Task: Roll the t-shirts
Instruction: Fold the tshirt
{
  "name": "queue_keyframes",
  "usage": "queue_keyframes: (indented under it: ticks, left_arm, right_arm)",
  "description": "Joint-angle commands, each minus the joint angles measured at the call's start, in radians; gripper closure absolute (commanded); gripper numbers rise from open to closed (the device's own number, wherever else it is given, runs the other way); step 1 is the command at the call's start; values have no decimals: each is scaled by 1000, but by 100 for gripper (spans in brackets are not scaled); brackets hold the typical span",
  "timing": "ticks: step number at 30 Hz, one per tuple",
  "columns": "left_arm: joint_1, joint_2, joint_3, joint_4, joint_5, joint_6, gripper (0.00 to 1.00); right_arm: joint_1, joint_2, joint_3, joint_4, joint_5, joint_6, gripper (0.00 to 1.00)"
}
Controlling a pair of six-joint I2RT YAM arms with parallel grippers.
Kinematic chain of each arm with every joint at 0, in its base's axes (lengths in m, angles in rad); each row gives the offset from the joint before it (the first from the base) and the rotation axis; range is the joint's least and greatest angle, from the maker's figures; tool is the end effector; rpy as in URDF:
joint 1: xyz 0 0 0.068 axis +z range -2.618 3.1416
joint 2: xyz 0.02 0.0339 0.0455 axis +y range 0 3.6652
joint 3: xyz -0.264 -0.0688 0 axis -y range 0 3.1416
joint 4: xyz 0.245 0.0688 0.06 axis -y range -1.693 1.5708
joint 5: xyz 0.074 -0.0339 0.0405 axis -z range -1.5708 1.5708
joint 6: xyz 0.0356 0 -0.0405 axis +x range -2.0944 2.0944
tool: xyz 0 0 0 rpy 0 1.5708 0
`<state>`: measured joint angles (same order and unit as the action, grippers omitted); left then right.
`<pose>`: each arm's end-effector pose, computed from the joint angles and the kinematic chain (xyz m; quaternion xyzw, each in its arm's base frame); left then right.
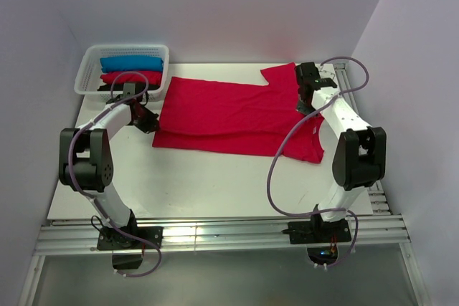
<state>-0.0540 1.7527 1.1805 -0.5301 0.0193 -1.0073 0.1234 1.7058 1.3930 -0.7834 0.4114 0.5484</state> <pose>0.3552 -0.0199 0.1931 -0.4443 0.8653 -0.1256 0.1954 0.3549 0.0297 0.2619 0.2476 0.9200 -0.1116 0.2827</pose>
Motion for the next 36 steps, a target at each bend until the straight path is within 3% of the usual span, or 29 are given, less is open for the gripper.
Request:
queue_keyframes:
  ticks: [1, 36]
  left_arm:
    - [-1, 19, 42, 28, -2, 18, 100]
    - [0, -42, 16, 107, 21, 50, 98]
  right_arm:
    - [-13, 23, 55, 24, 38, -16, 100]
    - [-48, 97, 98, 53, -2, -10, 99]
